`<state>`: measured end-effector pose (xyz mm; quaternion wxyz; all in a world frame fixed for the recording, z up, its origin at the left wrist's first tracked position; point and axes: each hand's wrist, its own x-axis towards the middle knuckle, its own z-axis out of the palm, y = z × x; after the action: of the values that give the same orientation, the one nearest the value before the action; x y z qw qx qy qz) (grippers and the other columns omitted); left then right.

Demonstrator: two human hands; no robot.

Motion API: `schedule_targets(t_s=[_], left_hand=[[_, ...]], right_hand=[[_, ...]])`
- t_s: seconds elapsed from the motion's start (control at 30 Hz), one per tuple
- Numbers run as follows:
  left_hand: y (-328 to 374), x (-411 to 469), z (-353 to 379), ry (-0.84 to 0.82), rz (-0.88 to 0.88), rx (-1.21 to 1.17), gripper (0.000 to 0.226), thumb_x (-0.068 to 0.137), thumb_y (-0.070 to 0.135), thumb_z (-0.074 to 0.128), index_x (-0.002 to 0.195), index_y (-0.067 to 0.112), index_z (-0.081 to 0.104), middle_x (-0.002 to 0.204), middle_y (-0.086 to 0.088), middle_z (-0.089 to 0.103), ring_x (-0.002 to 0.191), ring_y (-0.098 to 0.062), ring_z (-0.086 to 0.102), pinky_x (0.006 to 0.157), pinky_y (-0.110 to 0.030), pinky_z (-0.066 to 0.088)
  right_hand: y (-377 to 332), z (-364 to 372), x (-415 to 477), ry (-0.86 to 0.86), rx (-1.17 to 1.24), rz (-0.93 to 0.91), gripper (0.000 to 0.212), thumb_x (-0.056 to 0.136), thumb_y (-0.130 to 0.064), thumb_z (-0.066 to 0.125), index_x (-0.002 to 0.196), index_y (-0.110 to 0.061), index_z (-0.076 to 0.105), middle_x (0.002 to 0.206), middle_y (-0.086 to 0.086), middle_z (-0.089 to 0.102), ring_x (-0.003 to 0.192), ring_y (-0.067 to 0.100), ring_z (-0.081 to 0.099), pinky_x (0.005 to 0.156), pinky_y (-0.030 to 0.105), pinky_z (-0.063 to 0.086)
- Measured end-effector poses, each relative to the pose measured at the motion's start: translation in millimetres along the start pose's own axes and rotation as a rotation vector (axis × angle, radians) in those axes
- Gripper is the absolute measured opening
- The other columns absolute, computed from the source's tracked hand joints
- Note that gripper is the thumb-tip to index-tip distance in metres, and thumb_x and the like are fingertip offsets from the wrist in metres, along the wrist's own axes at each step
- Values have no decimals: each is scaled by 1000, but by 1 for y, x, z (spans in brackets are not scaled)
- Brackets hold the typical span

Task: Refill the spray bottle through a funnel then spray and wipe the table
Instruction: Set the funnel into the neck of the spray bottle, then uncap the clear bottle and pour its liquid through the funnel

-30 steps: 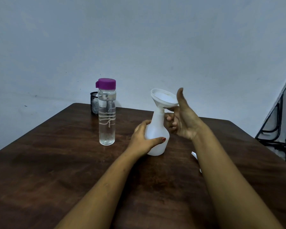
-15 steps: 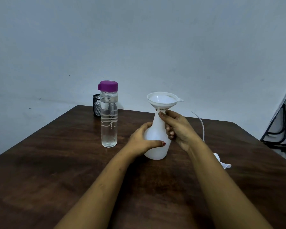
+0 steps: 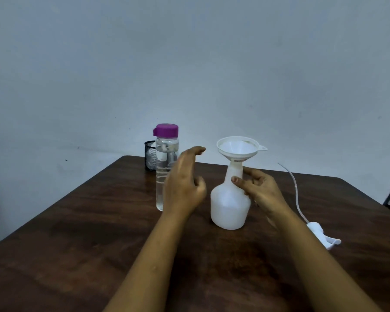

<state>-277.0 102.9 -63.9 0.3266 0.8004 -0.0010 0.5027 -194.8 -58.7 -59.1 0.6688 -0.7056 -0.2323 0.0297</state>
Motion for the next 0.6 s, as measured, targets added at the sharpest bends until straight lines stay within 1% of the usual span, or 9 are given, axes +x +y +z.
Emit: schedule_targets(t_s=[0.07,0.13,0.2,0.3,0.33,0.4,0.5,0.57,0.6], left_hand=[[-7,2,-3,239,70,174,69,71,-2,59,131,23,37,132,-4,50,115,-25,54,93,-39,49],[-19,5,-4,347,-84,200,75,75,6,64,139,19,27,144,-9,38,132,-29,41,104,-48,40],[-33,4,-5,337,-293,155,83,78,17,70,144,19,20,150,-8,30,137,-27,34,107,-53,36],[-45,1,-8,252,-584,-229,87,77,24,76,144,25,21,134,-2,46,119,-18,49,98,-36,41],[-48,0,-8,206,-642,-325,78,77,26,76,140,25,31,121,1,52,110,-17,54,91,-32,42],[-54,0,-9,142,-645,-329,48,76,27,76,117,24,52,102,5,62,99,-19,62,86,-32,47],[-56,4,-16,72,-646,-422,26,75,15,76,95,21,61,89,1,69,88,-20,66,82,-35,52],[-53,5,-25,-103,-705,-645,20,78,2,68,91,16,63,84,-5,68,83,-24,63,76,-34,51],[-51,5,-30,-230,-729,-750,19,76,1,67,90,13,64,82,-6,68,81,-24,61,74,-31,51]], right_hand=[[2,1,0,49,2,-55,46,76,-25,76,117,-24,55,65,1,56,71,17,60,77,34,51],[6,4,0,162,17,-170,33,77,-27,75,102,-23,54,53,-2,47,55,9,50,65,28,47],[7,9,-4,346,-71,-403,27,80,-36,70,79,-17,51,51,-1,41,49,6,39,54,23,38],[4,17,-14,499,-426,-780,38,85,-35,55,60,-9,44,50,-3,35,46,12,34,47,16,27],[0,24,-19,498,-531,-880,37,87,-31,54,58,-9,45,51,-7,33,44,10,32,46,17,26],[-5,38,-27,447,-645,-1040,34,88,-24,55,57,-12,48,56,-14,31,46,6,29,49,16,24],[-6,62,-33,284,-670,-926,25,89,-28,55,68,-16,54,58,-18,37,47,1,34,49,12,27],[-3,74,-36,158,-560,-725,10,90,-29,57,87,-19,60,67,-17,51,58,-5,49,56,8,36],[-2,79,-37,121,-480,-626,14,90,-27,59,101,-20,61,80,-16,58,70,-5,56,63,11,41]])
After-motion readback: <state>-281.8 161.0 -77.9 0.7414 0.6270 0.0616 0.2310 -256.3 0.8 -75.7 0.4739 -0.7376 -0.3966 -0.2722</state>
